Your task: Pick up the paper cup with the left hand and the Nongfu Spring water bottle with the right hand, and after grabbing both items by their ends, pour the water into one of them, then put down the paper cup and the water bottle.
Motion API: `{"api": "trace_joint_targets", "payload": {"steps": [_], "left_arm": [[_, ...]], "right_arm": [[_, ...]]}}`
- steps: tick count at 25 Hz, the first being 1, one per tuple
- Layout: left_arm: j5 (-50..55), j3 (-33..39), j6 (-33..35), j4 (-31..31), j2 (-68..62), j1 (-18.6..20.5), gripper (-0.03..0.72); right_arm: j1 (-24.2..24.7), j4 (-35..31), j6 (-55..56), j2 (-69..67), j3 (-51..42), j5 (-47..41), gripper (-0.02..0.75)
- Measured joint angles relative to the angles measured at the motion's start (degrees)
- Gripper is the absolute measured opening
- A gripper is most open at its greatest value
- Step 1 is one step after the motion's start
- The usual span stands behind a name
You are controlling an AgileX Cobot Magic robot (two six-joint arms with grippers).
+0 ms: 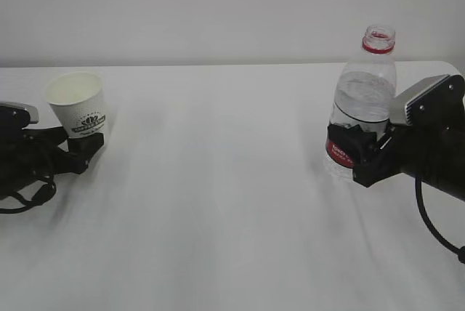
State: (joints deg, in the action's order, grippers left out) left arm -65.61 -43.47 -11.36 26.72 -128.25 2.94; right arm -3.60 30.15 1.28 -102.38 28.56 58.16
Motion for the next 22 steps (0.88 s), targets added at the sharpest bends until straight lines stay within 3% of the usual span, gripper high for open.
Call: {"api": "trace_joint_targets", "payload": {"steps": [4, 10, 22], "left_arm": [[0.0, -1.82, 0.0, 0.0, -0.52, -0.38, 0.599], [0.86, -3.89, -0.6, 0.0, -0.77, -0.44, 0.684], [2.17, -8.18, -2.3, 0.03, -3.51, -1.57, 0.692]], "right_arm": [[0.0, 0.09, 0.0, 0.0, 0.0, 0.0, 0.48], [0.0, 0.53, 0.0, 0.0, 0.0, 0.0, 0.48], [0.0, 0.68, 0.37, 0.0, 0.0, -0.02, 0.48]]}}
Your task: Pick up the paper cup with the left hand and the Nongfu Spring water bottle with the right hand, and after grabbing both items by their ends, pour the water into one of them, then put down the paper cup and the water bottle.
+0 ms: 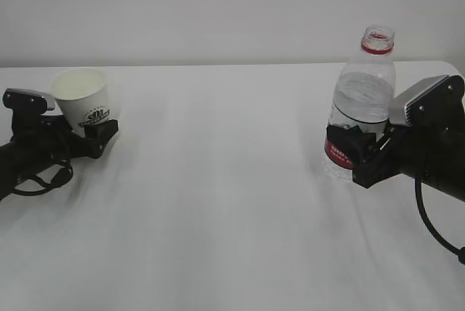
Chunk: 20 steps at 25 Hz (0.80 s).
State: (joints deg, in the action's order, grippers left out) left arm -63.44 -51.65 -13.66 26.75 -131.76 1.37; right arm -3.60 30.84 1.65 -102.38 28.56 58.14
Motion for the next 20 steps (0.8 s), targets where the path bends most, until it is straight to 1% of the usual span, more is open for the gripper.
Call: {"api": "trace_joint_targets", "payload": {"steps": [4, 8, 11, 13, 15, 20], "left_arm": [[2.27, -2.73, 0.0, -0.77, -0.63, -1.85, 0.692], [3.62, -3.32, -0.03, -1.15, -0.71, -2.93, 0.68], [3.14, -3.41, -0.13, -1.15, -0.71, -3.01, 0.642], [3.01, -3.41, -0.13, -1.15, -0.71, -3.01, 0.592], [3.01, -3.41, -0.13, -1.04, -0.71, -3.01, 0.568], [2.52, -3.25, -1.1, 2.18, -0.71, -3.01, 0.558]], "right_arm": [[0.0, 0.0, 0.03, 0.0, 0.0, -0.1, 0.48], [0.0, 0.1, 0.11, 0.0, 0.0, -0.1, 0.48], [0.0, 0.1, 0.11, 0.0, 0.0, -0.1, 0.48], [0.0, 0.1, 0.11, 0.0, 0.0, -0.1, 0.48], [0.0, 0.1, 0.11, 0.0, 0.0, -0.1, 0.48], [0.0, 0.1, 0.11, 0.0, 0.0, -0.1, 0.48]]}}
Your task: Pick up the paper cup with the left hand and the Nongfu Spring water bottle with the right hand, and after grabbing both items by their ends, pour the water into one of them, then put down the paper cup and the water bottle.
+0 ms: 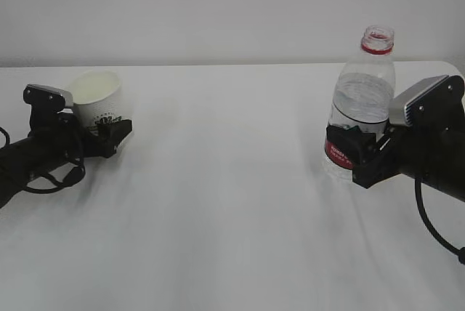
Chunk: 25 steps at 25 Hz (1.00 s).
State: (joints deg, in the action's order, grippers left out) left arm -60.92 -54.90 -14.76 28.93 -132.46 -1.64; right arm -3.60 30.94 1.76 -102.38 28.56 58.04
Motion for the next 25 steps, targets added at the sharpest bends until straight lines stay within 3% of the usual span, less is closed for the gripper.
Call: {"api": "trace_joint_targets", "payload": {"steps": [25], "left_arm": [[-3.89, 17.27, -0.57, 11.84, 12.97, 1.8, 0.555]], "right_arm": [[0.0, 1.79, 0.0, 0.0, 0.0, -2.08, 0.48]]}}
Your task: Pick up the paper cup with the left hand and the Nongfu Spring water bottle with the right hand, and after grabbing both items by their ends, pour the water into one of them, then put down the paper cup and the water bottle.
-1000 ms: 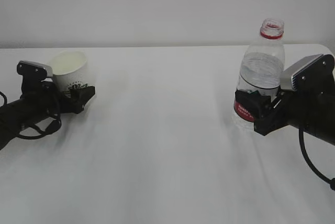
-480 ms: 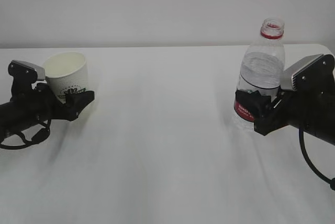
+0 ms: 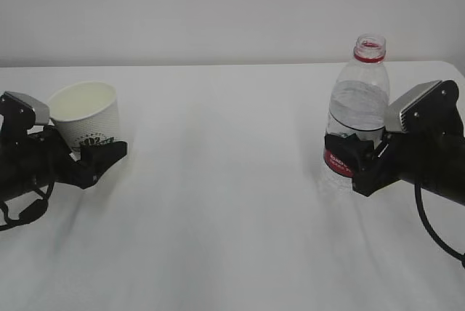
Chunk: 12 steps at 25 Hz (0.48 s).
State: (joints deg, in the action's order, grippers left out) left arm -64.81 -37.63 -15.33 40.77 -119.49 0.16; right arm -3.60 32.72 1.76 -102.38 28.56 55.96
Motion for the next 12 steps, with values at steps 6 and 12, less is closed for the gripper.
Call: {"api": "trace_joint_targets", "payload": {"steps": [6, 12], "left_arm": [[-0.34, 3.23, -0.37, 5.73, 2.98, 0.0, 0.555], [-0.42, 4.73, -3.75, 12.56, 5.59, 0.0, 0.555]], "right_arm": [[0.0, 2.45, 0.13, 0.0, 0.0, 0.0, 0.48], [0.0, 4.16, 0.67, 0.81, 0.0, -0.03, 0.48]]}}
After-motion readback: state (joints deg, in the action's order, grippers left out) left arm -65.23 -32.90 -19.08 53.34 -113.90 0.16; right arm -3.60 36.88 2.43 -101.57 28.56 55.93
